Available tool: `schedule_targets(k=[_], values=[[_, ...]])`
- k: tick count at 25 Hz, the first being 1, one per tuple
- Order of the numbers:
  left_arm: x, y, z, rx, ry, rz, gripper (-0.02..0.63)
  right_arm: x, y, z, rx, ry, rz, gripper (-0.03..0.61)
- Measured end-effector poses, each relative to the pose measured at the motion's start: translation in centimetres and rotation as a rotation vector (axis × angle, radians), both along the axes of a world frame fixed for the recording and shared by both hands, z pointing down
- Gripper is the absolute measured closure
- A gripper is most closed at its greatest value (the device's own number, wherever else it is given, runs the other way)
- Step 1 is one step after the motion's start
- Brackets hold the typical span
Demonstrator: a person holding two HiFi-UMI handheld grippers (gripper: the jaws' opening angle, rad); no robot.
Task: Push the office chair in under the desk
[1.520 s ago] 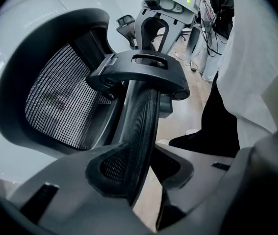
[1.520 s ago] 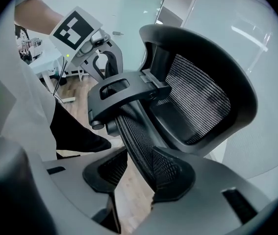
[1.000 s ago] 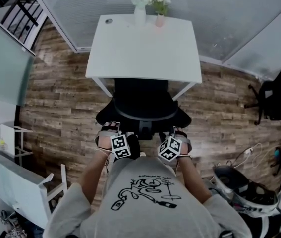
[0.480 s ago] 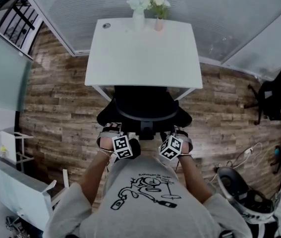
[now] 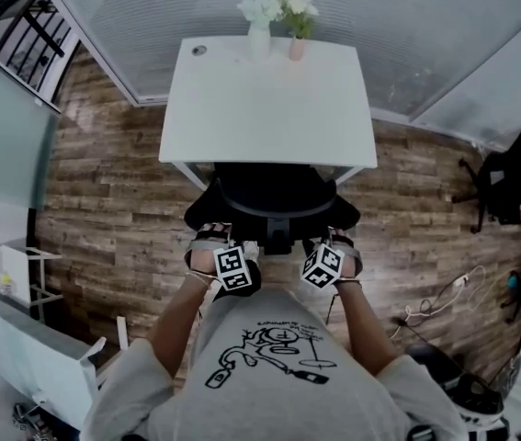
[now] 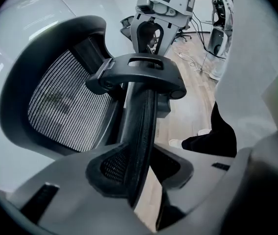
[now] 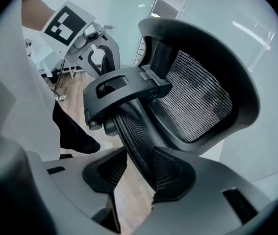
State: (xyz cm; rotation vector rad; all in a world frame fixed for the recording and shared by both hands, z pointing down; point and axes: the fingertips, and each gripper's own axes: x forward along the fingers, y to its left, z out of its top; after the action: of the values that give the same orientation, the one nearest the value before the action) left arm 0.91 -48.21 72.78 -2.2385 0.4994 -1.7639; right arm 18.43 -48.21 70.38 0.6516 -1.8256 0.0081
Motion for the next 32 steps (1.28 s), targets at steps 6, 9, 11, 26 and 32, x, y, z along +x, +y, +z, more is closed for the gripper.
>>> schedule_targets(k=[6, 9, 11, 26, 32], values=[[0.2, -0.6, 0.0, -0.002, 0.005, 0.005, 0.485, 0.2, -0.7, 0.3, 0.006, 0.019, -0.002, 0.405], [0.3, -0.7, 0.0, -0.002, 0.006, 0.007, 0.485, 0.3, -0.9, 0.2, 0.01, 0.018, 0.002, 0.403], [0.3, -0.9, 0.0, -0.003, 0.005, 0.006, 0.485, 0.3, -1.1, 0.3, 0.009, 0.021, 0.005, 0.403], [-0.6, -0.5, -1.4, -0.033, 0.063, -0.127, 0.442, 0.3, -0.4, -2.4, 0.019, -0.083, 0.071, 0.391], [-1.3, 0.2, -4.5, -0.054, 0.154, -0.207, 0.443, -0.3, -0.1, -5.6, 0.029, -0.197, 0.123, 0.393]])
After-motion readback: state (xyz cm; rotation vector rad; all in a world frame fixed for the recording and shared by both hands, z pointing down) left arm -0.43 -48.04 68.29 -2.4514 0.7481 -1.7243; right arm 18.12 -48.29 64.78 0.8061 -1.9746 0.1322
